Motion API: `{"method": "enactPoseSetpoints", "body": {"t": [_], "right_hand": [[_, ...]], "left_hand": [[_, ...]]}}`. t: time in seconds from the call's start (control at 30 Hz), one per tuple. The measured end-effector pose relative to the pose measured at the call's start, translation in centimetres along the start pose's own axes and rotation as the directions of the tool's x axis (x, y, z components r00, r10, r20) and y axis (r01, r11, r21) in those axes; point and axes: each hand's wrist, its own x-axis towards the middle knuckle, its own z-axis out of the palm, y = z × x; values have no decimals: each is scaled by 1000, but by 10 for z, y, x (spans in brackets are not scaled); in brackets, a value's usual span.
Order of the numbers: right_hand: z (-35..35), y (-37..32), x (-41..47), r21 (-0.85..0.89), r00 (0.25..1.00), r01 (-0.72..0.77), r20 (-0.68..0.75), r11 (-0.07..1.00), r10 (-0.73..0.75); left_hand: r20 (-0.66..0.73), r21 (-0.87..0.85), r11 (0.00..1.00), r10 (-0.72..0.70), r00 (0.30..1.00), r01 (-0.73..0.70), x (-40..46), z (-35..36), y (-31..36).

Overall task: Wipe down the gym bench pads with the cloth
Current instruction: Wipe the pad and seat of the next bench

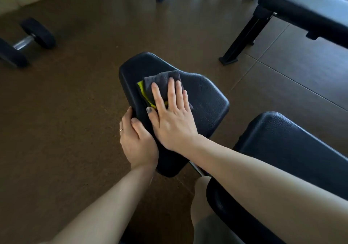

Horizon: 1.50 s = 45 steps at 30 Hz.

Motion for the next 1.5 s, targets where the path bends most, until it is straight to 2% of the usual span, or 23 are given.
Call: {"method": "enactPoseSetpoints", "body": {"t": [0.1, 0.27, 0.33, 0.47, 0.53, 0.67, 0.77, 0.87, 1.0, 1.2, 1.3, 1.4, 1.5], "right_hand": [[-5, 15, 12, -15, 999, -14, 36, 1000, 14], [-18, 16, 70, 17, 974, -207, 95, 978, 205], [-18, 11, 63, 0, 978, -189, 89, 982, 188], [-11, -8, -10, -31, 995, 19, 94, 999, -16], [-6, -17, -39, -73, 989, 80, 132, 994, -70], [-5, -32, -14, -76, 989, 47, 146, 996, -36], [2, -49, 21, -67, 997, -17, 77, 998, 22], [10, -60, 17, -76, 998, -28, 49, 997, 32], [27, -71, -52, -45, 999, 9, -50, 999, -11], [42, -54, -115, -30, 990, -116, -86, 993, 113], [36, -50, -94, 21, 959, -264, -101, 964, 265], [29, -48, -46, 134, 900, -418, -77, 899, 430], [29, -52, -40, 161, 883, -447, -74, 880, 463]], "left_hand": [[0, -15, 1000, -6, 1000, 6, 0, -1, 0], [32, 7, 1000, -24, 999, 24, 0, -1, 2], [74, 31, 999, -22, 997, 20, 4, -3, -1], [236, -29, 998, -51, 970, 59, 6, -17, 4], [331, -77, 990, -87, 940, 119, 13, -24, 5], [540, -134, 937, -204, 817, 323, 30, -47, 10], [605, -126, 909, -247, 757, 398, 53, -59, 12], [636, -166, 914, -188, 748, 371, 76, -66, 25], [655, -118, 954, -132, 744, 274, 80, -62, 40], [663, -86, 958, -151, 733, 275, 69, -43, 36], [705, -67, 968, -124, 699, 240, 70, -37, 28], [704, -97, 961, -119, 700, 261, 80, -35, 14], [717, -114, 969, -73, 693, 220, 70, -35, 23]]}}
